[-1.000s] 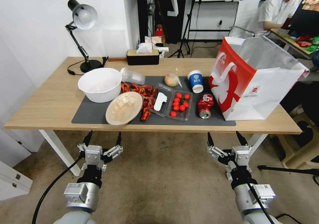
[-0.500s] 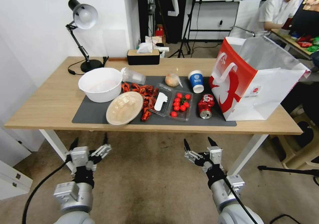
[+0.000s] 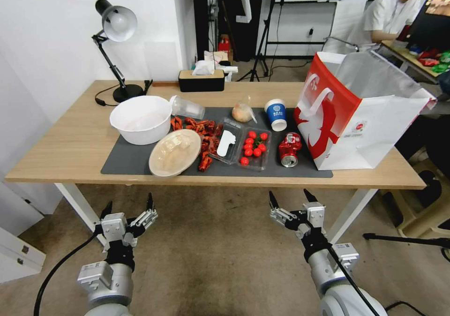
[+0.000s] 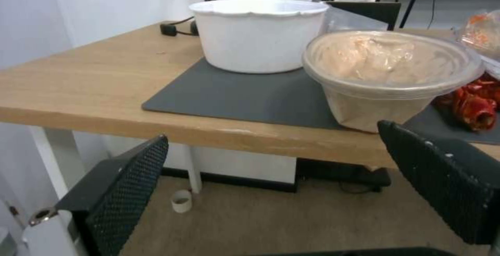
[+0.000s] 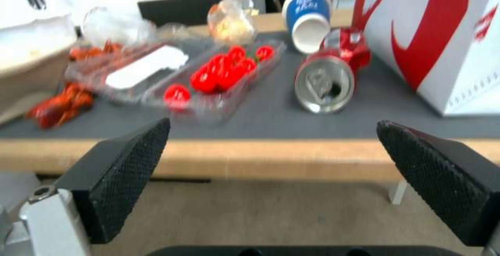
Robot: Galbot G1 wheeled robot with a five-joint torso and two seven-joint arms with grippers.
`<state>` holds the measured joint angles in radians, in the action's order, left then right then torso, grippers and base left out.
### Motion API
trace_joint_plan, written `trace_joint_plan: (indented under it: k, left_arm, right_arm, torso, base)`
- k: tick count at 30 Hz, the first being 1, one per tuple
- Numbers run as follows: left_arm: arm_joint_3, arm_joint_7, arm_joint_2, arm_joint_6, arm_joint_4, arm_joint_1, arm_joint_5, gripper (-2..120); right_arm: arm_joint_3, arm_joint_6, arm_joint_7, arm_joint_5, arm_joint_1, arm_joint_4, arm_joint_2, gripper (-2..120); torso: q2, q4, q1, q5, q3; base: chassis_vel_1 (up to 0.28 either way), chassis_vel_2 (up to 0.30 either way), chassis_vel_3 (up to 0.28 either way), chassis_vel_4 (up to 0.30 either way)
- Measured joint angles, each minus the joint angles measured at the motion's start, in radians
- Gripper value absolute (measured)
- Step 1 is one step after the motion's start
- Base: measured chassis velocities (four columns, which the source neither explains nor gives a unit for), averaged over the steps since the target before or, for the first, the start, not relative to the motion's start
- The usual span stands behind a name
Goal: Pick up the trash from the table and place it into the takeout bag.
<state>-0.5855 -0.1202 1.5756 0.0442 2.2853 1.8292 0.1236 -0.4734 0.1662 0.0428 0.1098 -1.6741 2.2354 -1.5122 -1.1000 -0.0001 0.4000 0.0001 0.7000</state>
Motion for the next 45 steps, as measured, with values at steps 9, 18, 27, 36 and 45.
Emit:
trace_joint_plan:
  k: [9, 18, 27, 36, 45]
  left_arm:
    - [0.039, 0.011, -0.044, 0.004, -0.017, -0.041, 0.009, 100]
    - [0.043, 0.014, -0.05, 0.008, -0.028, -0.028, 0.015, 100]
    - [0.03, 0.012, -0.045, 0.005, -0.026, -0.013, 0.015, 100]
    - [0.021, 0.011, -0.038, 0.0, -0.028, -0.011, 0.014, 100]
    - [0.024, 0.01, -0.037, -0.01, -0.04, -0.01, 0.009, 100]
  right_arm:
    - [0.015, 0.112, -0.162, 0.112, 0.165, 0.016, 0.109, 100]
    - [0.093, 0.185, -0.28, 0.228, 0.439, -0.132, 0.191, 100]
    - [0.18, 0.328, -0.49, 0.29, 0.636, -0.291, 0.201, 100]
    - [0.2, 0.424, -0.6, 0.339, 0.663, -0.307, 0.175, 100]
    - [0.202, 0.443, -0.654, 0.366, 0.64, -0.298, 0.156, 95]
  torso:
    - [0.0, -0.0011, 0.0, -0.0007, 0.0]
    - [0.0, 0.0005, 0.0, -0.0001, 0.0]
    - [0.0, 0.0001, 0.0, -0.0001, 0.0]
    - [0.0, 0.0, 0.0, -0.0001, 0.0]
    - [0.0, 0.0001, 0.0, -0.0001, 0.0]
  base:
    - [0.0, 0.0, 0.0, 0.0]
    - [0.0, 0.0, 0.0, 0.0]
    - [0.0, 0.0, 0.0, 0.0]
    - [0.0, 0.0, 0.0, 0.0]
    - [0.0, 0.0, 0.0, 0.0]
